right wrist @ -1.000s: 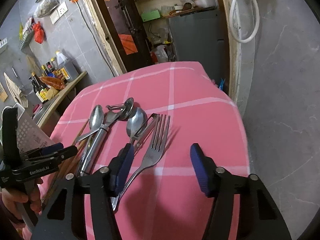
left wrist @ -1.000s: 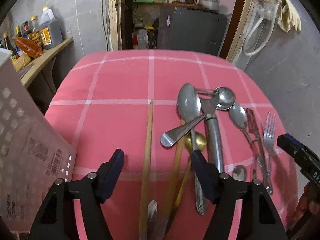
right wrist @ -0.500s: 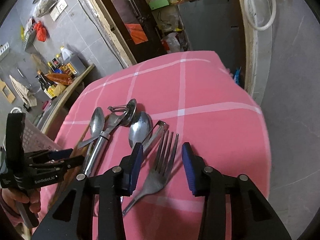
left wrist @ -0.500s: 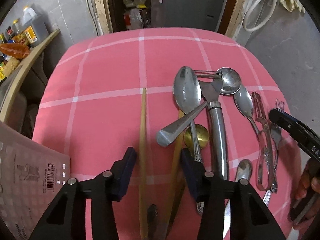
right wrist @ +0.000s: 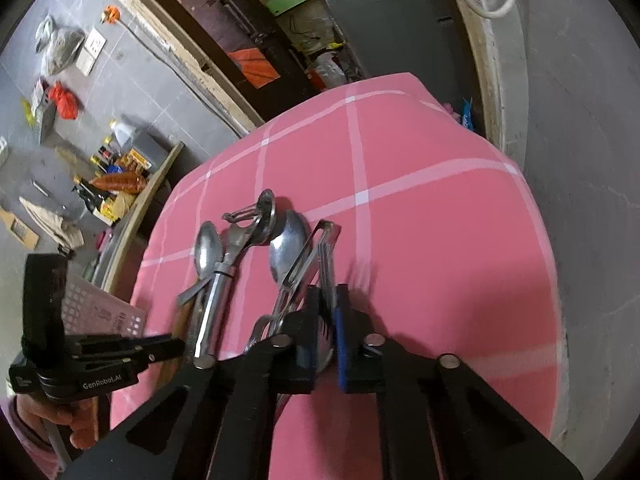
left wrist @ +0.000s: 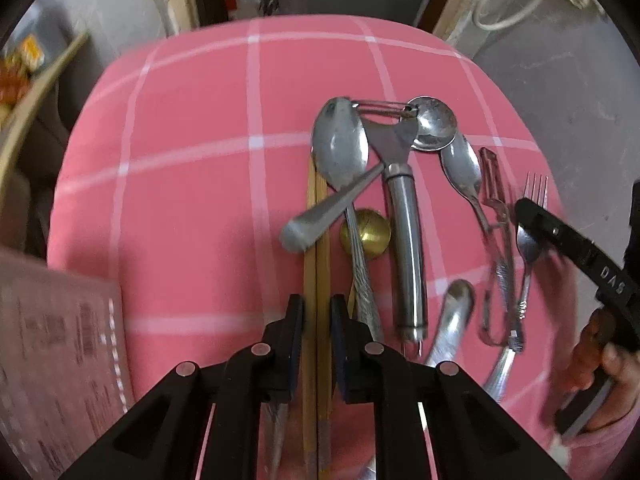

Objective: Organize utensils
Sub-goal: 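Move the left tool to the cutlery pile and grasp the wooden chopsticks, then lift the chopsticks with the left tool and carry them over the white caddy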

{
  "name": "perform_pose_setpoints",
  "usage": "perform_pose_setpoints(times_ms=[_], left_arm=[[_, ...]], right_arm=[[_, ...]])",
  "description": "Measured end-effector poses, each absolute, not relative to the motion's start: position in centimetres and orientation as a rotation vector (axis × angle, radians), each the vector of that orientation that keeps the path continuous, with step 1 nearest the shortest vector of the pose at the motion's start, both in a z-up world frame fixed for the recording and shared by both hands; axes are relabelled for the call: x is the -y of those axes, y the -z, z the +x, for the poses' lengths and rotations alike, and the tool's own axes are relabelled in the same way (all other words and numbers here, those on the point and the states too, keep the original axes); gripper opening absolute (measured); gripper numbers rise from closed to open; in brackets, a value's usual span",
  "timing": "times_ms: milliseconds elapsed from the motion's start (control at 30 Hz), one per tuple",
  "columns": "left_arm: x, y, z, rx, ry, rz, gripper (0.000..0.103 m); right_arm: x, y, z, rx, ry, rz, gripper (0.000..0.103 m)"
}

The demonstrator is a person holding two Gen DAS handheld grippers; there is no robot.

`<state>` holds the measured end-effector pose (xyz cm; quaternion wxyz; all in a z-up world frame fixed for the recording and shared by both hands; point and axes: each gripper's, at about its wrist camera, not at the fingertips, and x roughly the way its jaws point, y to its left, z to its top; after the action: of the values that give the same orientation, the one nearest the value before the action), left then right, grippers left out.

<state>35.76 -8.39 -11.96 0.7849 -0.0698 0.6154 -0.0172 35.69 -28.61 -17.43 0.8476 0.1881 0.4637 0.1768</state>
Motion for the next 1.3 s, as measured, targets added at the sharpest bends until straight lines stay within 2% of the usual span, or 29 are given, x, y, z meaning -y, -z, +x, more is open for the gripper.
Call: perform_pose_setpoints(times_ms=[300, 567, 733, 933, 1300], left_arm=[[7.0, 11.1, 30.7, -1.370, 0.138, -0.362, 0.013], [7.6, 9.5, 24.7, -1.337, 0.283, -0.438, 0.013], [7.7, 7.5, 21.6, -1.183, 0.339, -0.455, 0.013], [5.8, 3.8, 21.8, -0.972, 0.328, -0.461, 0.013], [-2.6, -5.2, 20.5, -0.615, 0.239, -0.451, 0.013]], right_arm=[[29.0, 15.4, 29.9, -0.942, -0.338, 0.396, 0.003], [30.1, 13.4, 23.7, -0.896, -0.291, 0.412, 0.003], [29.8, 10.9, 20.9, -0.813, -0.262, 0.379, 0.003], [27.9, 6.5, 19.6, -0.695, -0.268, 0.353, 0.003], [19.8, -3.6, 21.1, -0.448, -0.399, 0.260, 0.003]])
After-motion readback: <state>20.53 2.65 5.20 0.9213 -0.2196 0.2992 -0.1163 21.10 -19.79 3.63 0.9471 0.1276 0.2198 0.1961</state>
